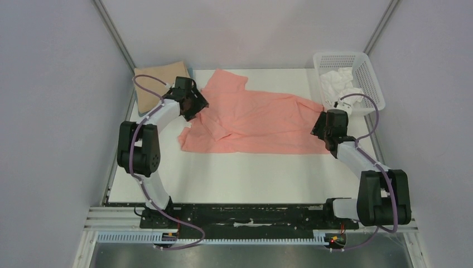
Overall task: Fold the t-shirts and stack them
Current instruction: Fold the folded rectangular tshirt in 1/3 of the way
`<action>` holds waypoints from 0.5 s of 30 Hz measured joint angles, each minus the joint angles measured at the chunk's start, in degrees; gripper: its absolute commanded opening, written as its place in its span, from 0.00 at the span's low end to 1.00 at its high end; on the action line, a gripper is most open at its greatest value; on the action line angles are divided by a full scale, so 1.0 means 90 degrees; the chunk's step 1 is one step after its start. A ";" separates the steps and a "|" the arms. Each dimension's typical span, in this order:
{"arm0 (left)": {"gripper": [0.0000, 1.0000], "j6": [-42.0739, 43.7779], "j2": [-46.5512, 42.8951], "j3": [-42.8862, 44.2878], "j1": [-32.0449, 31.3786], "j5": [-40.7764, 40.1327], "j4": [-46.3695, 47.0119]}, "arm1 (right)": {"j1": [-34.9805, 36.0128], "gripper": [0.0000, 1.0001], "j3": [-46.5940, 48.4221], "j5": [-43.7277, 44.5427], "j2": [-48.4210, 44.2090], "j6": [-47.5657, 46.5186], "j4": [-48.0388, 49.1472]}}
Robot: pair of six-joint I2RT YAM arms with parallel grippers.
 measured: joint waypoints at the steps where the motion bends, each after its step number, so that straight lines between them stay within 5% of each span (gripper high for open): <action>1: 0.80 0.0019 -0.0049 -0.0002 0.0000 0.0027 -0.0019 | 0.0000 0.86 0.0000 0.0000 -0.0068 0.0005 -0.0044; 3: 0.80 0.0032 -0.0209 -0.0117 0.0000 0.0080 -0.0017 | 0.0015 0.98 -0.0029 -0.0049 -0.0367 -0.0049 -0.0175; 10: 0.82 0.0034 -0.1617 -0.1802 0.0000 0.0534 0.0350 | 0.0767 0.98 -0.0789 -0.0342 -0.1831 -0.0029 -0.0311; 15: 0.82 0.0027 -0.1494 -0.2531 -0.0007 0.1120 0.0867 | 0.1637 0.98 -0.1010 -0.0828 -0.1156 -0.0039 0.0223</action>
